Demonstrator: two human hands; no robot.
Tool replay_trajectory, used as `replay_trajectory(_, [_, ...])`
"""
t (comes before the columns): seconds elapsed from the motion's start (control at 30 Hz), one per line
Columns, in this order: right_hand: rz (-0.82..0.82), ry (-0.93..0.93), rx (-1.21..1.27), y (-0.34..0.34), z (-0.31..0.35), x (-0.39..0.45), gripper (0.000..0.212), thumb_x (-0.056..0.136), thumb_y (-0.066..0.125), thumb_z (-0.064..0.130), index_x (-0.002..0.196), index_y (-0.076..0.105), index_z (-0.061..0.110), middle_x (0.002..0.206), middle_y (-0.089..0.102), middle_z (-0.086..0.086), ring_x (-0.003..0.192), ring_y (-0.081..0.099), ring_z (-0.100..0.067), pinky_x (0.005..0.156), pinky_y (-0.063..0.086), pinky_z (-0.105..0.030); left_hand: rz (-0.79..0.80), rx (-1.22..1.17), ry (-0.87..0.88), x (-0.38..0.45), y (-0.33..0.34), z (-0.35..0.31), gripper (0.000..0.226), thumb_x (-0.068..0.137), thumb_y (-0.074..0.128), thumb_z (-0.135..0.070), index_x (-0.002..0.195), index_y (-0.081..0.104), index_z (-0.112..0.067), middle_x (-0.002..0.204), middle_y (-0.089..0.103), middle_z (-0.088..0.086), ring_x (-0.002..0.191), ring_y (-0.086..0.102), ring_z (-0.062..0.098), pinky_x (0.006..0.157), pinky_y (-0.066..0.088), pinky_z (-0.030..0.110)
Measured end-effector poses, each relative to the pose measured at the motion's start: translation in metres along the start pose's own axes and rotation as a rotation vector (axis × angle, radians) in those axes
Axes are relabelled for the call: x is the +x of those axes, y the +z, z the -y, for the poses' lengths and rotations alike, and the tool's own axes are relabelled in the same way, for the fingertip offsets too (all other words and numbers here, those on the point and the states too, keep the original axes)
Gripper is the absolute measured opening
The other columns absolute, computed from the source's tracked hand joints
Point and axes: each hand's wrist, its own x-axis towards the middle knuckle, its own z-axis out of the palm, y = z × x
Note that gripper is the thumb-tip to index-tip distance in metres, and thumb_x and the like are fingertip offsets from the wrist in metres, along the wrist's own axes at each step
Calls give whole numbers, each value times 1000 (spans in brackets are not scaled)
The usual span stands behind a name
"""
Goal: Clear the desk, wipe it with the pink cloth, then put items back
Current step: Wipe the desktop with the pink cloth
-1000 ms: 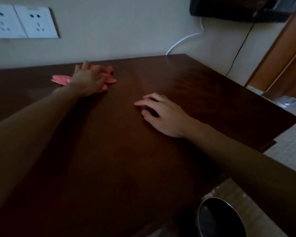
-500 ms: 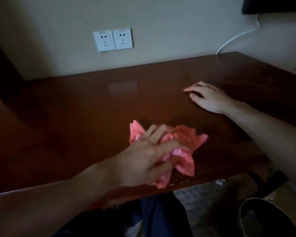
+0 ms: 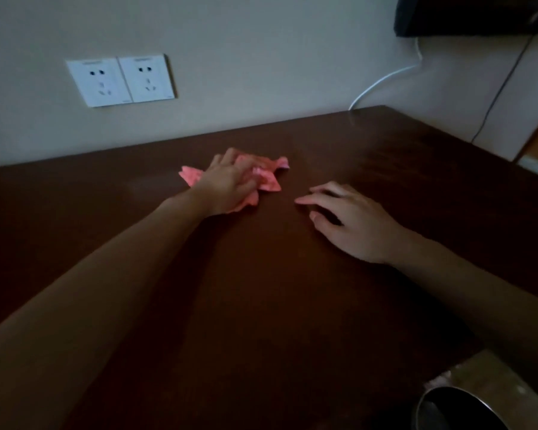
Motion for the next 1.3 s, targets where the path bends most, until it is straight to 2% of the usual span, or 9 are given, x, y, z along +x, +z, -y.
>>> replay_trajectory(0.2, [97, 47, 22, -6, 0, 0, 41, 104, 38, 50, 145, 38, 54, 156, 29, 20, 142, 28, -1, 106, 40, -37, -65, -13, -106, 87, 13, 30, 39, 104, 45, -31, 143, 51, -32, 140, 47, 15, 132, 35, 30, 108, 23, 38])
replay_trajectory(0.4, [97, 42, 38, -9, 5, -1, 41, 105, 38, 50, 145, 39, 53, 157, 29, 20, 144, 26, -3, 108, 41, -44, -90, -22, -136, 73, 4, 10, 41, 105, 47, -26, 146, 49, -28, 149, 44, 11, 136, 31, 27, 108, 22, 35])
replay_trajectory(0.57, [16, 3, 24, -2, 5, -5, 39, 104, 43, 46, 142, 49, 49, 150, 41, 14, 140, 36, -9, 104, 40, -37, -36, -65, 32, -4, -3, -34, 43, 97, 46, -40, 138, 55, -33, 147, 49, 2, 135, 36, 23, 104, 20, 29])
replay_trajectory(0.67, [-61, -16, 33, 2, 7, -6, 37, 101, 51, 38, 137, 58, 39, 144, 50, 8, 135, 46, -16, 106, 43, -37, 8, -112, 120, -79, -8, -76, 44, 92, 43, -51, 133, 55, -39, 131, 53, 2, 125, 45, 26, 107, 31, 39])
replay_trajectory(0.8, [-60, -27, 43, 1, 10, -7, 36, 101, 54, 32, 136, 62, 38, 140, 54, 5, 133, 49, -19, 107, 40, -34, 50, -157, 185, -180, -25, -131, 35, 99, 51, -43, 133, 53, -45, 129, 45, -6, 116, 44, 19, 102, 40, 43])
replay_trajectory(0.97, [-29, 6, 45, -1, 8, -4, 36, 102, 49, 39, 136, 59, 44, 140, 51, 10, 135, 47, -18, 108, 42, -41, 120, -201, 286, -261, -45, -173, 38, 104, 52, -33, 140, 49, -43, 141, 38, -14, 130, 38, 10, 105, 40, 41])
replay_trajectory(1.07, [-32, -9, 34, 0, 6, -3, 36, 103, 49, 38, 137, 58, 43, 142, 50, 10, 135, 47, -19, 106, 43, -41, 118, -195, 332, -254, -44, -162, 40, 104, 50, -32, 143, 47, -40, 143, 38, -12, 131, 39, 12, 107, 38, 36])
replay_trajectory(1.17, [-52, -16, 30, 4, 2, -3, 37, 102, 48, 39, 138, 58, 43, 141, 50, 8, 135, 47, -18, 105, 45, -41, 103, -138, 315, -203, -37, -122, 42, 99, 47, -37, 140, 52, -37, 136, 45, -5, 127, 39, 13, 112, 22, 23])
replay_trajectory(1.3, [-47, -13, 8, 3, 1, -2, 38, 103, 46, 41, 140, 55, 41, 143, 48, 7, 136, 43, -17, 98, 40, -35, 39, -72, 181, -94, -18, -41, 48, 96, 44, -45, 137, 58, -25, 126, 53, 6, 120, 47, 28, 103, 31, 38])
